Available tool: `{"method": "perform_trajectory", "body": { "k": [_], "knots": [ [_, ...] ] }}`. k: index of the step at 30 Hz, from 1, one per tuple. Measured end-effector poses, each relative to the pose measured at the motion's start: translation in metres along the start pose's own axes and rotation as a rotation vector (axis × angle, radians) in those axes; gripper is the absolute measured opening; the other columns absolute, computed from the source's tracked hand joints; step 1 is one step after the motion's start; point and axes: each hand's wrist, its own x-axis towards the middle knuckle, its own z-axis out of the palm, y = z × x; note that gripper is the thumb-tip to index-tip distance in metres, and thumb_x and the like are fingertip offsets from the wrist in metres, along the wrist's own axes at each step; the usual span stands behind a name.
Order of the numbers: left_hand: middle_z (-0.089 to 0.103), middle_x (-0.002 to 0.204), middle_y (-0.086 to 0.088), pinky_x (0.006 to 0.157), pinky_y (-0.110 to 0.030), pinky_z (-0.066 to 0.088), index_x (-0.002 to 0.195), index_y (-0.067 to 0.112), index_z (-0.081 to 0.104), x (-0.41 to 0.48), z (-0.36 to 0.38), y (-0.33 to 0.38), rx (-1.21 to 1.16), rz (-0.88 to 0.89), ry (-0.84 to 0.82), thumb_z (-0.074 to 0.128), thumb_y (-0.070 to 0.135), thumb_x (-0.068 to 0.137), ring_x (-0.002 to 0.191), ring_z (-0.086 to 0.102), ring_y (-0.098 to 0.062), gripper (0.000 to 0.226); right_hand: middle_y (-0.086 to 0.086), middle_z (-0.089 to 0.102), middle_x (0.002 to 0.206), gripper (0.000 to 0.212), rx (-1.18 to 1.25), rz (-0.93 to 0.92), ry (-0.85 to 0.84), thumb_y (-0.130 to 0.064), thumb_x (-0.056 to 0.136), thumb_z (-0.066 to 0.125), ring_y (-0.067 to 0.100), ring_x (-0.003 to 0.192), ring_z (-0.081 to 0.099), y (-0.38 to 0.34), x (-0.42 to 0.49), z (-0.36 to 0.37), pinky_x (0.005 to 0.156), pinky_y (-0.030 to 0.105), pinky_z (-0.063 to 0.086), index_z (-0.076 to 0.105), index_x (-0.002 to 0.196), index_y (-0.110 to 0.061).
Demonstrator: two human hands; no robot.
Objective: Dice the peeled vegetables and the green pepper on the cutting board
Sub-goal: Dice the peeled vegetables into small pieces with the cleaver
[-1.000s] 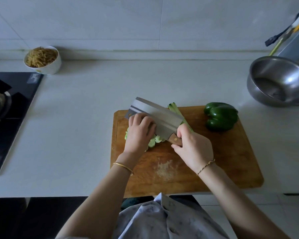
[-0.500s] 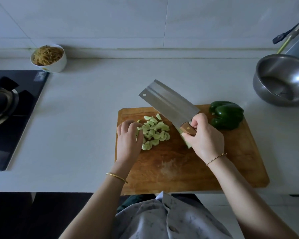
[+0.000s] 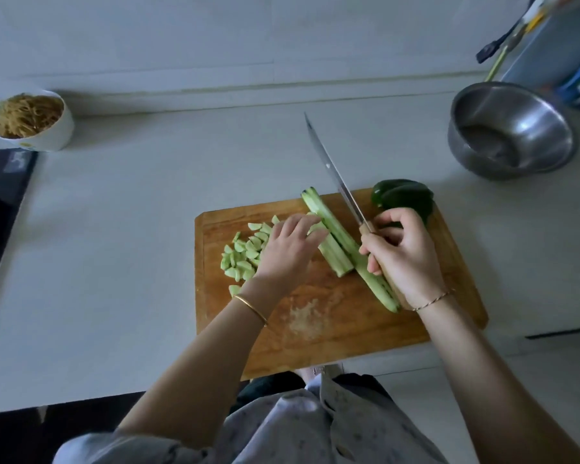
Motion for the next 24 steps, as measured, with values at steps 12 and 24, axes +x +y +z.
{"method": "perform_trajectory", "body": {
  "k": [12,24],
  "knots": [
    [0.059,0.096,-0.008,0.080,-0.042,0.047,0.084,0.019,0.067,0.016,-0.001,-0.002,0.270,0.223,-0.068,0.074,-0.004,0.054,0.088,0.058,-0.030,0.039,0.013,0.065,0.075,0.030,-0.034,0.005,-0.017,-0.012,0.085,0.068,0.020,0.048,0.055,0.002,-0.010,-0.002,0.049,0.035,0.049,0.050,0.109,-0.009],
    [0.055,0.116,-0.009,0.057,-0.038,0.049,0.108,0.020,0.061,-0.061,-0.062,-0.065,0.068,-0.280,0.264,0.072,0.008,0.076,0.077,0.061,-0.033,0.036,0.004,0.058,0.061,0.013,-0.185,-0.025,-0.257,-0.020,0.092,0.060,0.016,0.040,0.055,-0.008,-0.010,0.037,0.040,0.028,0.046,0.055,0.091,-0.008]
  ]
}}
